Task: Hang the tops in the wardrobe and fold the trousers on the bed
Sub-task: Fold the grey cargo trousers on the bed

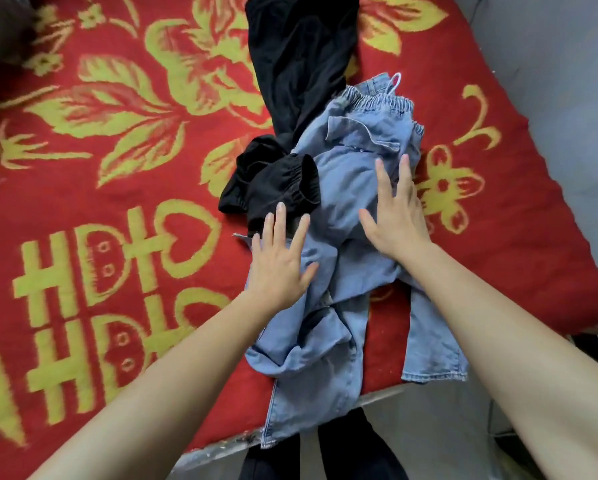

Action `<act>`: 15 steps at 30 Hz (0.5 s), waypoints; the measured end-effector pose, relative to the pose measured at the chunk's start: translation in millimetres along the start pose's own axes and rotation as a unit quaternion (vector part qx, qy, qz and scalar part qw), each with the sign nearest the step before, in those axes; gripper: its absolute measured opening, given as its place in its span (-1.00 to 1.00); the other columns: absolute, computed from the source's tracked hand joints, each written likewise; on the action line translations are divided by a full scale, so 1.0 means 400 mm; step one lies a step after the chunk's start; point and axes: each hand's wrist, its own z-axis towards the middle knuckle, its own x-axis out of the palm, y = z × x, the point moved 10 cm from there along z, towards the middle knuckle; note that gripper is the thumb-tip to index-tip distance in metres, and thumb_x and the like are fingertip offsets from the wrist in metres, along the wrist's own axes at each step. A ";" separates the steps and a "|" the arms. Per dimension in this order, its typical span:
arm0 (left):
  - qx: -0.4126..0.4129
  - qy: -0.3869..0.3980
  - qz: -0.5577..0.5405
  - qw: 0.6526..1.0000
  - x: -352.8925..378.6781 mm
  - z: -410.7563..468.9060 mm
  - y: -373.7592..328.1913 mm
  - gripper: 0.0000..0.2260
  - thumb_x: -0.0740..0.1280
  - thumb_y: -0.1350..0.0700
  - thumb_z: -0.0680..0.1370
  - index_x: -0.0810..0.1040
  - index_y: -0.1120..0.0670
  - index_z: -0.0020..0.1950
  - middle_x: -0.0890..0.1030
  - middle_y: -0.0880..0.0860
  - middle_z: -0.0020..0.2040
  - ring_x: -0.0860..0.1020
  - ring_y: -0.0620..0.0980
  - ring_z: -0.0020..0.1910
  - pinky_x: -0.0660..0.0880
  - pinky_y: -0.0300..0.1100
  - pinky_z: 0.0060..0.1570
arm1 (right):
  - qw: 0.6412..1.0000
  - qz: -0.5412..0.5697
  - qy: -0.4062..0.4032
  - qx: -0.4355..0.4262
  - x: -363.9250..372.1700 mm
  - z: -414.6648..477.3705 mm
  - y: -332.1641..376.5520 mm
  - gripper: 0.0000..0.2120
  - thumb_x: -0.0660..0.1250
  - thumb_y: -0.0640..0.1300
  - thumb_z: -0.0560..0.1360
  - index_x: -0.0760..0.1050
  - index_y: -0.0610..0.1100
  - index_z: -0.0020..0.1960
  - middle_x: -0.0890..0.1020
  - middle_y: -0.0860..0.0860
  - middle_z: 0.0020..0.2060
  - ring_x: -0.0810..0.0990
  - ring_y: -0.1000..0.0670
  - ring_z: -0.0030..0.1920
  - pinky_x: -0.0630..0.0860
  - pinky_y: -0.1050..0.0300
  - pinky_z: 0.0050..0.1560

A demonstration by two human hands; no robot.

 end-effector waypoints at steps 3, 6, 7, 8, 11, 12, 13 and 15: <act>0.000 0.021 -0.021 1.000 0.040 0.073 0.018 -0.26 0.21 -0.25 0.56 -0.11 -0.13 0.61 -0.19 0.09 0.61 -0.12 0.19 0.58 0.18 0.25 0.39 | 0.987 0.129 -0.051 0.081 -0.007 0.108 -0.029 -0.21 0.26 0.07 0.59 -0.13 -0.04 0.64 -0.21 -0.29 0.57 -0.05 -0.30 0.58 0.10 -0.12 0.52; -0.028 0.117 -0.054 0.991 0.134 0.086 0.055 -0.36 0.14 -0.24 0.60 -0.06 -0.16 0.60 -0.11 0.00 0.62 -0.18 0.06 0.58 0.18 0.30 0.39 | 0.950 0.230 -0.093 0.188 -0.014 0.202 -0.080 -0.25 0.27 0.07 0.59 -0.03 -0.08 0.63 -0.05 -0.26 0.58 0.00 -0.20 0.59 0.04 0.01 0.54; -0.035 0.134 -0.057 0.989 0.158 0.081 0.066 -0.40 0.12 -0.23 0.61 -0.01 -0.15 0.59 -0.07 -0.01 0.62 -0.18 0.04 0.58 0.19 0.29 0.38 | 0.942 0.238 -0.103 0.214 -0.016 0.223 -0.097 -0.27 0.30 0.01 0.58 0.03 -0.11 0.62 0.10 -0.23 0.57 0.13 -0.16 0.57 0.12 0.06 0.51; -0.041 0.148 -0.061 0.986 0.178 0.077 0.076 -0.43 0.11 -0.22 0.61 0.04 -0.13 0.59 -0.03 -0.01 0.62 -0.17 0.02 0.58 0.20 0.28 0.38 | 0.935 0.245 -0.107 0.233 -0.013 0.236 -0.112 -0.29 0.31 -0.07 0.55 0.08 -0.14 0.60 0.29 -0.19 0.51 0.27 -0.13 0.51 0.23 0.09 0.46; -0.059 0.185 -0.093 0.977 0.219 0.091 0.098 -0.46 0.13 -0.20 0.60 0.14 -0.11 0.56 0.08 -0.03 0.60 -0.14 -0.02 0.58 0.24 0.29 0.38 | 0.922 0.285 -0.087 0.249 0.021 0.202 -0.113 -0.22 0.34 -0.15 0.43 0.11 -0.16 0.58 0.60 -0.10 0.23 0.54 -0.09 0.25 0.45 0.13 0.19; -0.061 0.193 -0.100 0.974 0.228 0.101 0.103 -0.47 0.14 -0.20 0.59 0.18 -0.10 0.54 0.14 -0.05 0.58 -0.11 -0.03 0.58 0.25 0.29 0.37 | 0.927 0.285 -0.079 0.230 0.042 0.171 -0.102 -0.27 0.35 -0.15 0.41 0.19 -0.15 0.53 0.62 -0.08 0.17 0.57 -0.09 0.18 0.46 0.14 0.06; -0.062 0.196 -0.103 0.973 0.237 0.111 0.109 -0.47 0.16 -0.20 0.58 0.22 -0.09 0.52 0.20 -0.06 0.55 -0.08 -0.03 0.58 0.26 0.28 0.36 | 0.937 0.277 -0.065 0.203 0.070 0.132 -0.088 -0.36 0.34 -0.14 0.38 0.29 -0.13 0.45 0.62 -0.06 0.09 0.59 -0.11 0.09 0.43 0.15 -0.07; -0.063 0.196 -0.100 0.973 0.254 0.123 0.120 -0.49 0.16 -0.21 0.57 0.28 -0.08 0.48 0.31 -0.06 0.47 -0.03 -0.02 0.58 0.27 0.26 0.35 | 0.960 0.241 -0.022 0.143 0.145 0.038 -0.073 -0.53 0.31 -0.18 0.37 0.41 -0.12 0.28 0.61 -0.07 -0.02 0.59 -0.17 -0.04 0.40 0.12 -0.15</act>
